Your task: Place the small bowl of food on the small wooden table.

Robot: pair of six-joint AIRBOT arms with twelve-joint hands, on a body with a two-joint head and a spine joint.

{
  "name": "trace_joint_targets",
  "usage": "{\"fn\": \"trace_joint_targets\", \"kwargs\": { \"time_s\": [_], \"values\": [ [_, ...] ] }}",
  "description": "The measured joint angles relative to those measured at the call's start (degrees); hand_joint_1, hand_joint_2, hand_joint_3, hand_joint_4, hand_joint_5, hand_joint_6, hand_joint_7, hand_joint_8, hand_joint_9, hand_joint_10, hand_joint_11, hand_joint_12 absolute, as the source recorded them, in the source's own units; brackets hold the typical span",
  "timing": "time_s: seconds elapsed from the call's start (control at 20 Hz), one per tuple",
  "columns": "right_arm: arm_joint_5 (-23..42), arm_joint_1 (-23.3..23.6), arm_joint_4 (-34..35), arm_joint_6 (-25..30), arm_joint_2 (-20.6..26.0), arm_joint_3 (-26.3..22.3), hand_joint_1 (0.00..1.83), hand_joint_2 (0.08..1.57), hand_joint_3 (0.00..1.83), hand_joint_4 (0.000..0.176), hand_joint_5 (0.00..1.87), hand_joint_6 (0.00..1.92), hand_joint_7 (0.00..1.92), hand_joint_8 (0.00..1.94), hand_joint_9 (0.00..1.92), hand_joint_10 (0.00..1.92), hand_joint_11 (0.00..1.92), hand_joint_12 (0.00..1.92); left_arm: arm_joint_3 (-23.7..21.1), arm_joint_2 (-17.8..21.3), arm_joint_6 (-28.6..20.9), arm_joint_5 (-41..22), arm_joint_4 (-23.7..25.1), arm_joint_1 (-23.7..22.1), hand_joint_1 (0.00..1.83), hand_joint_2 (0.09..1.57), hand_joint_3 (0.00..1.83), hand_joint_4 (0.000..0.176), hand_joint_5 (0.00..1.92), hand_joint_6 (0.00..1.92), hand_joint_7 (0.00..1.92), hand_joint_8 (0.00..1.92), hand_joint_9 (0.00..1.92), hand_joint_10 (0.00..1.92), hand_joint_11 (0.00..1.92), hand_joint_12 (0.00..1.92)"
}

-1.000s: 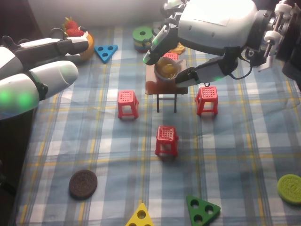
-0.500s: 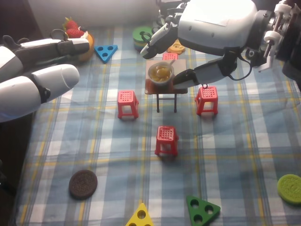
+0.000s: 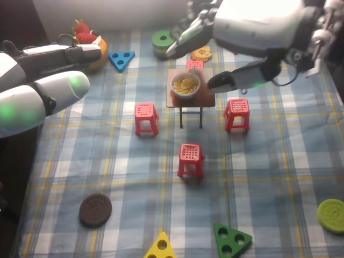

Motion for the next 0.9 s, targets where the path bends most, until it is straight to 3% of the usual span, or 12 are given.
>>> {"fn": "trace_joint_targets", "kwargs": {
  "time_s": [0.15,0.3,0.35,0.4,0.45,0.5,0.6,0.65,0.7,0.75,0.8,0.9],
  "values": [
    [0.0,0.0,0.9,0.0,1.5,-0.3,0.98,0.89,0.0,0.074,0.44,0.0,0.36,0.0,0.39,0.0,0.02,1.11,0.0,0.0,-0.1,-0.2,0.0,0.0,0.17,1.27,0.0,0.106,0.49,0.01,0.48,0.0,0.43,0.0,0.0,0.41],
    [1.6,0.0,1.9,0.0,3.6,-1.4,0.91,0.82,0.0,0.13,0.2,0.0,0.08,0.0,0.1,0.0,0.0,0.67,0.0,0.0,-0.1,-1.1,-0.5,0.0,0.17,1.26,0.0,0.062,0.46,0.0,0.47,0.0,0.37,0.0,0.0,0.34],
    [2.7,0.0,2.6,0.0,5.0,-2.4,0.89,0.84,0.0,0.113,0.14,0.0,0.03,0.0,0.1,0.0,0.0,0.69,0.0,0.0,-0.1,-1.8,-0.7,0.0,0.18,1.24,0.0,0.064,0.46,0.0,0.47,0.0,0.38,0.0,0.0,0.41],
    [4.1,0.0,3.4,0.0,6.9,-3.3,0.8,0.81,0.0,0.127,0.13,0.0,0.02,0.0,0.04,0.01,0.0,0.48,0.0,0.0,-0.6,-2.8,-0.9,0.0,0.22,1.22,0.0,0.039,0.47,0.0,0.49,0.0,0.38,0.0,0.0,0.46],
    [6.2,-0.7,4.9,0.0,8.9,-4.2,0.85,0.89,0.01,0.091,0.14,0.0,0.04,0.0,0.02,0.01,0.0,0.37,0.0,0.0,-1.6,-4.2,-1.1,0.0,0.23,1.2,0.0,0.037,0.45,0.0,0.48,0.0,0.37,0.0,0.0,0.43],
    [9.0,-2.2,7.7,0.0,11.0,-4.9,0.85,0.89,0.01,0.091,0.14,0.0,0.04,0.0,0.02,0.01,0.0,0.37,0.0,0.0,-3.1,-5.8,-1.4,0.0,0.23,1.2,0.0,0.037,0.45,0.0,0.48,0.0,0.37,0.0,0.0,0.43],
    [16.1,-9.2,14.6,-0.1,15.9,-7.0,0.94,0.86,0.0,0.095,0.11,0.0,0.04,0.0,0.04,0.0,0.08,0.12,0.2,0.3,-6.2,-10.5,-1.5,0.9,0.41,1.16,0.01,0.068,0.44,0.0,0.49,0.0,0.36,0.0,0.0,0.61],
    [18.7,-13.2,18.2,-0.3,17.0,-7.9,1.06,0.84,0.0,0.078,0.11,0.0,0.07,0.01,0.08,0.0,0.07,0.24,0.2,0.8,-7.5,-12.3,-1.5,1.6,0.42,1.17,0.0,0.042,0.41,0.0,0.45,0.0,0.34,0.0,0.0,0.68],
    [22.1,-16.7,21.9,-0.4,17.5,-8.8,1.2,0.89,0.01,0.102,0.16,0.0,0.12,0.0,0.12,0.0,0.07,0.28,0.2,1.0,-9.0,-14.0,-1.4,2.4,0.44,1.17,0.0,0.042,0.38,0.0,0.45,0.0,0.37,0.0,0.0,0.86],
    [27.4,-21.1,26.0,-1.0,17.7,-10.1,1.08,0.89,0.01,0.112,0.18,0.01,0.16,0.01,0.13,0.01,0.07,0.3,0.0,1.5,-10.8,-16.4,-1.0,3.8,0.55,1.16,0.0,0.003,0.34,0.0,0.4,0.0,0.35,0.0,0.0,0.9],
    [32.2,-24.7,29.3,-2.4,17.9,-11.5,1.04,0.92,0.01,0.088,0.19,0.0,0.19,0.01,0.17,0.0,0.05,0.37,-0.4,1.7,-12.2,-18.3,-0.8,4.5,0.6,1.12,0.0,0.005,0.34,0.0,0.36,0.0,0.32,0.0,0.0,0.85],
    [39.9,-30.2,34.0,-3.1,18.0,-13.7,1.02,0.92,0.0,0.096,0.2,0.0,0.23,0.0,0.25,0.01,0.06,0.36,-0.5,1.9,-14.3,-21.4,-0.1,4.8,0.53,1.05,0.0,0.036,0.21,0.01,0.26,0.01,0.2,0.01,0.0,0.52]
  ]
}}
